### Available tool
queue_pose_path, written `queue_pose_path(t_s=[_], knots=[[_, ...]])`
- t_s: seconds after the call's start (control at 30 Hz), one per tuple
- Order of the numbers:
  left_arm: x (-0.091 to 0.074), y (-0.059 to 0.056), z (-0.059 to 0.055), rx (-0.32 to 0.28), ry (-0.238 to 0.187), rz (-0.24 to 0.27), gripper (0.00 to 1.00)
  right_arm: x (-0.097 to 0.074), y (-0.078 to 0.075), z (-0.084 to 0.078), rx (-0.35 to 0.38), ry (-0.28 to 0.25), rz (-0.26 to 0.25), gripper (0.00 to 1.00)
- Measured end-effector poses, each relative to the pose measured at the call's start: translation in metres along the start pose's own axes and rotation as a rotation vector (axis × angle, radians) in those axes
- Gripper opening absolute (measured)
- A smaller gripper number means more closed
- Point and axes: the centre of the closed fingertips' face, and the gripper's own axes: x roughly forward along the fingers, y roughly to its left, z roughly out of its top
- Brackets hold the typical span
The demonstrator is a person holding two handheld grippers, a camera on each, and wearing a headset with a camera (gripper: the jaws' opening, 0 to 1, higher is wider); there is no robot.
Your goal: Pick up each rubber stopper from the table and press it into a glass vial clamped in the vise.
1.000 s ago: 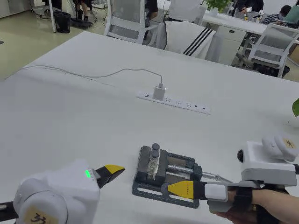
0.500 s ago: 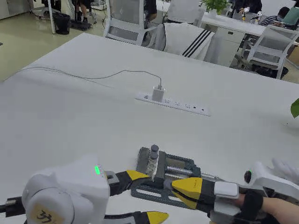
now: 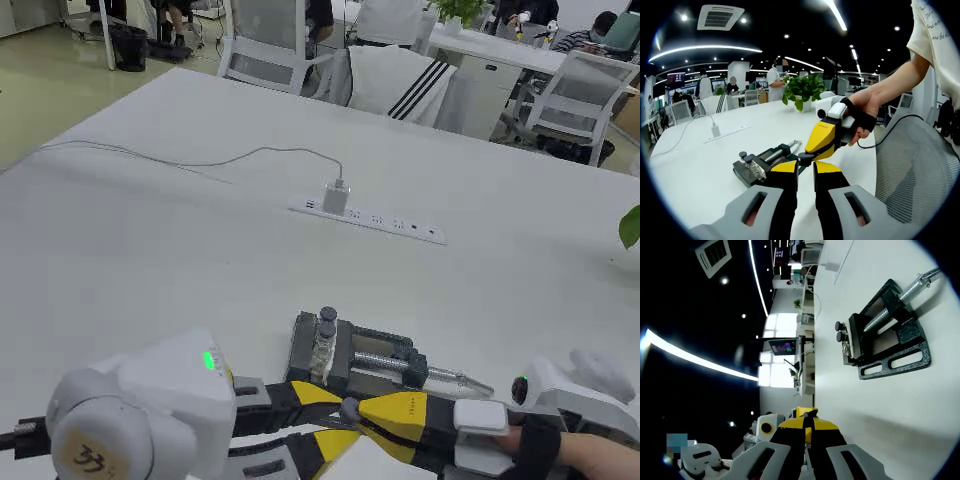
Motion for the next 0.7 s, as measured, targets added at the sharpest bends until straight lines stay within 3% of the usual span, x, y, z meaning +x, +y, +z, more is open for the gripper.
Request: queue_pose_path(t_s=[0.5, 0.7], knots=[[-0.0032, -0.0075, 0.0011, 0.007, -0.008, -0.035, 0.06, -0.0033, -0.0019, -0.0055, 0.011, 0.029, 0.001, 0.0], [-0.0042, -0.0083, 0.0051, -0.012, -0.031, -0.039, 0.05, -0.0047, 0.0013, -0.005, 0.016, 0.028, 0.025, 0.0]])
